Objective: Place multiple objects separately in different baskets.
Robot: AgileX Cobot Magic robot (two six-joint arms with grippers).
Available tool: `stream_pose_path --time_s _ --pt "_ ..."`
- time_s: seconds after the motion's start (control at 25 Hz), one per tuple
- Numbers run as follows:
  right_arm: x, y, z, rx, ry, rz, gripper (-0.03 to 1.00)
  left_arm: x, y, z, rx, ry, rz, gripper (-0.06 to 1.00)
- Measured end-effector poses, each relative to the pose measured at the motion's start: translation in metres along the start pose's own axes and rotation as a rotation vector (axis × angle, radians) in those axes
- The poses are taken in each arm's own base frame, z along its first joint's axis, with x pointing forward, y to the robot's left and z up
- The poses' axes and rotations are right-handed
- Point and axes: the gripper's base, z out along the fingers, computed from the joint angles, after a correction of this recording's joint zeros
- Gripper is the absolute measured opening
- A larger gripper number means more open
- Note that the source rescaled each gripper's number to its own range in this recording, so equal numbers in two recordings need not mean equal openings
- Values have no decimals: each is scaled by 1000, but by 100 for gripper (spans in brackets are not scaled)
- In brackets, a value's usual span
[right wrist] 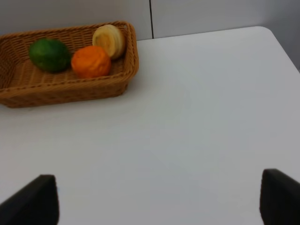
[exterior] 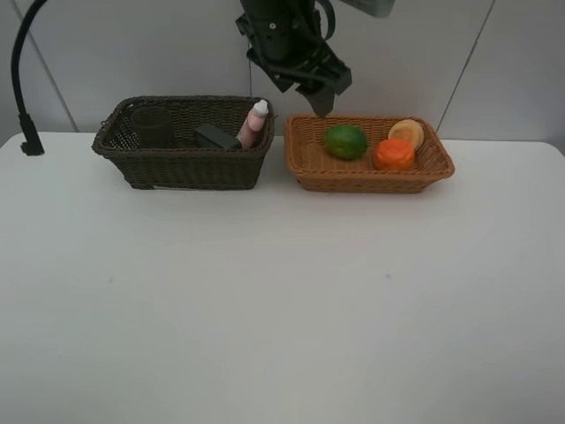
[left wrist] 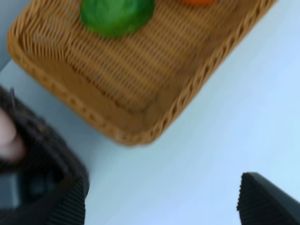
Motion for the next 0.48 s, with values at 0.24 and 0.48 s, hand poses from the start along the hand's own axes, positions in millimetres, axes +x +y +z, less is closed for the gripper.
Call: stream_pose_path --time_s 0.24,0.48 --pt "0 0 0 0 0 0 94 13 6 -33 -28 98 5 86" --pt "0 0 0 0 0 0 94 41 10 -66 -39 104 -37 86"
